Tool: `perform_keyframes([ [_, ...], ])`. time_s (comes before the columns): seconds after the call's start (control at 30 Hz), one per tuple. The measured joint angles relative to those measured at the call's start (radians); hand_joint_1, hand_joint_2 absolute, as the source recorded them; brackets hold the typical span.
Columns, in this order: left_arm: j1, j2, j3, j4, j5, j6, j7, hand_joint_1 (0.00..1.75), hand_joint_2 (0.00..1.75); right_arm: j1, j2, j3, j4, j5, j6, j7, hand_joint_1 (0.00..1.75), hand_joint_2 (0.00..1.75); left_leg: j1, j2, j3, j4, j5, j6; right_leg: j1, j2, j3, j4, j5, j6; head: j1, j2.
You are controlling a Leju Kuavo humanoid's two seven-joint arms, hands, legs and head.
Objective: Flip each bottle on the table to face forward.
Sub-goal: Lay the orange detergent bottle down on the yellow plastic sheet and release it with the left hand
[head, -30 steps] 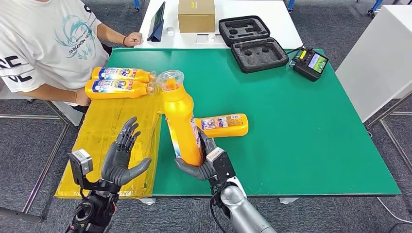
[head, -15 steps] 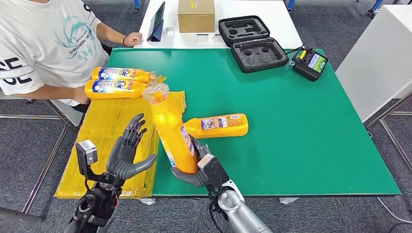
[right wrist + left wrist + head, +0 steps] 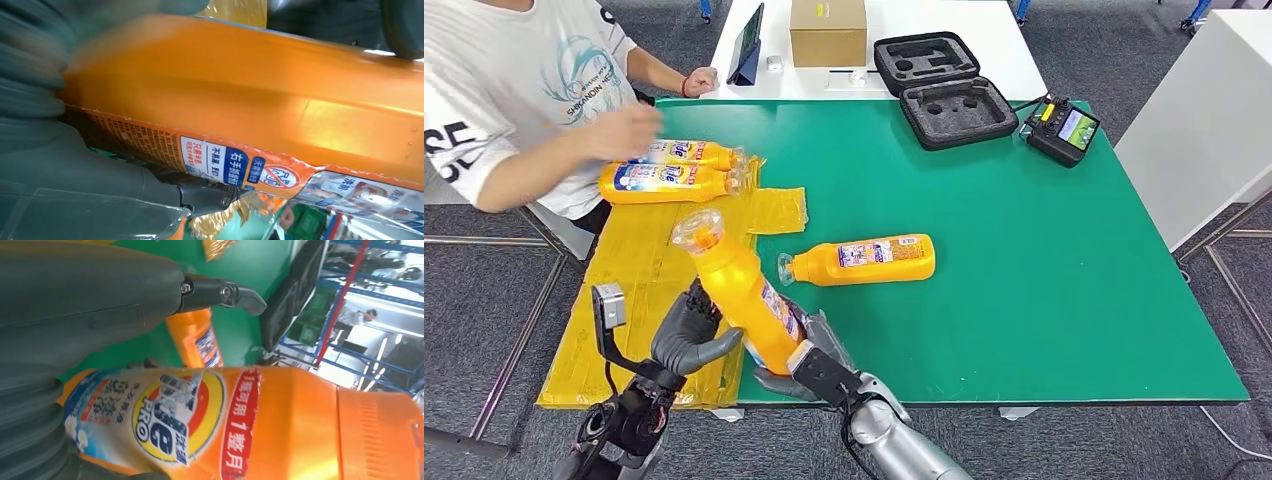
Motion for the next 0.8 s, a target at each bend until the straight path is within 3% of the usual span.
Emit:
perform_keyframes([
  [0.4,0.026,0.008,-0.01,0.003,0.03,-0.019,0.026,0.0,1.75,-0.02,0.013,0.014,0.076,-0.009,0.006,0.01,1.75,1.75,0.0,0.0,0.0,0.0,0.0,0.0,0.0,0.0,0.0,0.0,0.0,0.0,0.0,0.0],
  [0.8,0.025,0.008,-0.013,0.003,0.011,-0.009,0.043,0.0,1.75,-0.033,0.014,0.014,0.099,0.027,-0.076,0.099,1.75,1.75,0.0,0.0,0.0,0.0,0.0,0.0,0.0,0.0,0.0,0.0,0.0,0.0,0.0,0.0],
])
